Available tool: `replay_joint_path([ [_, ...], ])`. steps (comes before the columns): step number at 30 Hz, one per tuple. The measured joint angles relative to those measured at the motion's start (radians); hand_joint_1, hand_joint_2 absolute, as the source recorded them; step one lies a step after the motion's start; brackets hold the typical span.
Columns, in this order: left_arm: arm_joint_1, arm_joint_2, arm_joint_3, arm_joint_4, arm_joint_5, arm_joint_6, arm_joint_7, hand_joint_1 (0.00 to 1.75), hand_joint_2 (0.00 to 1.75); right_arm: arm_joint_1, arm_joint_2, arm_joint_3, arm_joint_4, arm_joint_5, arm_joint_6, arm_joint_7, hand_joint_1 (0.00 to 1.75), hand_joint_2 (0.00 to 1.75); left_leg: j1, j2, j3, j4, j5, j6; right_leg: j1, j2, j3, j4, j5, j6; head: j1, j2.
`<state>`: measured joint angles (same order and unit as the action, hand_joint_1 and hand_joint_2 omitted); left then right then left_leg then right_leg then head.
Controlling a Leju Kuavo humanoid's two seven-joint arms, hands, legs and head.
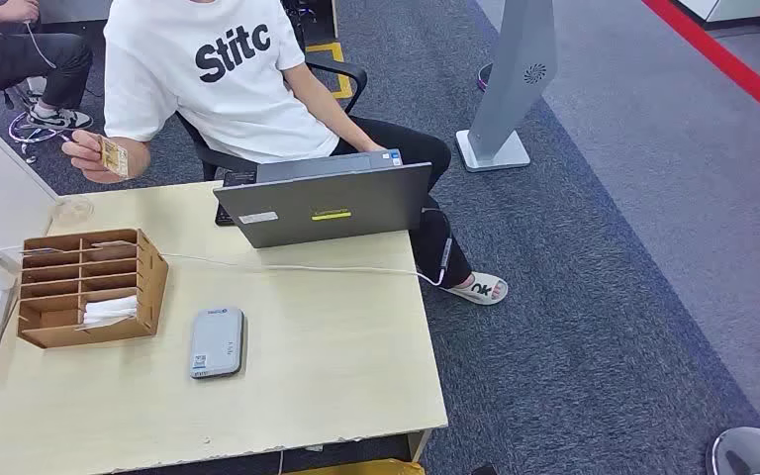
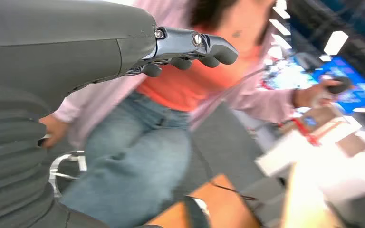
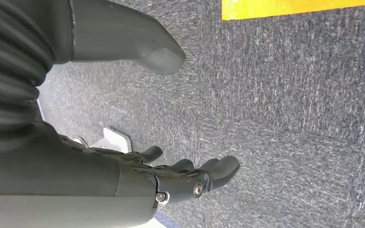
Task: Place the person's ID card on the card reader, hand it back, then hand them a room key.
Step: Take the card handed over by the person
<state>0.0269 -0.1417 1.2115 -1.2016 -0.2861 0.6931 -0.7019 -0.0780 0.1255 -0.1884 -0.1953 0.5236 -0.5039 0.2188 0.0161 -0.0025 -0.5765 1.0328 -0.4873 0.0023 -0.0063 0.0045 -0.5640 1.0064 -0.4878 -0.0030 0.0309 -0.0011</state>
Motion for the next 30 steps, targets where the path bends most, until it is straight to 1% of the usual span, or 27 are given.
replay_joint_path([
  [2, 0.010, -0.001, -0.024, -0.030, 0.001, 0.000, 0.000, 0.00, 1.75, 0.000, 0.000, 0.000, 0.000, 0.001, 0.000, -0.001, 0.00, 1.75, 0.000, 0.000, 0.000, 0.000, 0.000, 0.000, 0.000, 0.000, 0.000, 0.000, 0.000, 0.000, 0.000, 0.000],
  [8, 0.065, -0.014, -0.170, -0.203, -0.020, 0.000, -0.001, 0.00, 1.75, -0.003, 0.000, 0.000, 0.000, 0.011, 0.002, -0.001, 0.00, 1.75, 0.000, 0.000, 0.000, 0.000, 0.000, 0.000, 0.000, 0.000, 0.000, 0.000, 0.000, 0.000, 0.000, 0.000],
  [16, 0.116, -0.031, -0.396, -0.427, -0.107, 0.000, -0.001, 0.00, 1.75, -0.006, 0.000, 0.000, 0.002, 0.024, 0.010, 0.008, 0.00, 1.75, -0.001, 0.000, 0.000, 0.000, 0.000, 0.000, 0.000, 0.000, 0.000, 0.000, 0.000, 0.000, 0.000, 0.000],
  [20, 0.128, -0.027, -0.522, -0.494, -0.135, -0.002, -0.001, 0.00, 1.75, -0.008, 0.000, -0.002, 0.003, 0.030, 0.014, 0.011, 0.00, 1.75, -0.001, 0.000, 0.001, 0.001, 0.000, 0.000, 0.000, 0.000, 0.000, 0.000, 0.000, 0.000, 0.000, 0.000],
  [22, 0.119, -0.022, -0.594, -0.514, -0.150, -0.006, 0.001, 0.00, 1.75, -0.008, 0.000, -0.003, 0.003, 0.031, 0.017, 0.012, 0.00, 1.75, -0.001, 0.000, 0.001, 0.001, 0.000, 0.000, 0.000, 0.000, 0.000, 0.000, 0.000, 0.000, 0.000, 0.000],
  [25, 0.084, -0.011, -0.693, -0.526, -0.176, -0.030, 0.023, 0.00, 1.75, -0.008, 0.000, -0.006, 0.003, 0.034, 0.020, 0.014, 0.00, 1.75, -0.001, 0.001, 0.001, 0.001, 0.000, 0.000, 0.000, 0.000, 0.000, 0.000, 0.000, 0.000, 0.000, 0.000],
  [30, -0.008, 0.009, -0.799, -0.509, -0.217, -0.091, 0.090, 0.00, 1.75, -0.009, 0.001, -0.015, 0.003, 0.040, 0.023, 0.018, 0.00, 1.75, -0.001, 0.001, 0.001, 0.001, 0.001, 0.000, 0.000, 0.001, 0.000, 0.000, 0.001, 0.000, -0.001, 0.000],
])
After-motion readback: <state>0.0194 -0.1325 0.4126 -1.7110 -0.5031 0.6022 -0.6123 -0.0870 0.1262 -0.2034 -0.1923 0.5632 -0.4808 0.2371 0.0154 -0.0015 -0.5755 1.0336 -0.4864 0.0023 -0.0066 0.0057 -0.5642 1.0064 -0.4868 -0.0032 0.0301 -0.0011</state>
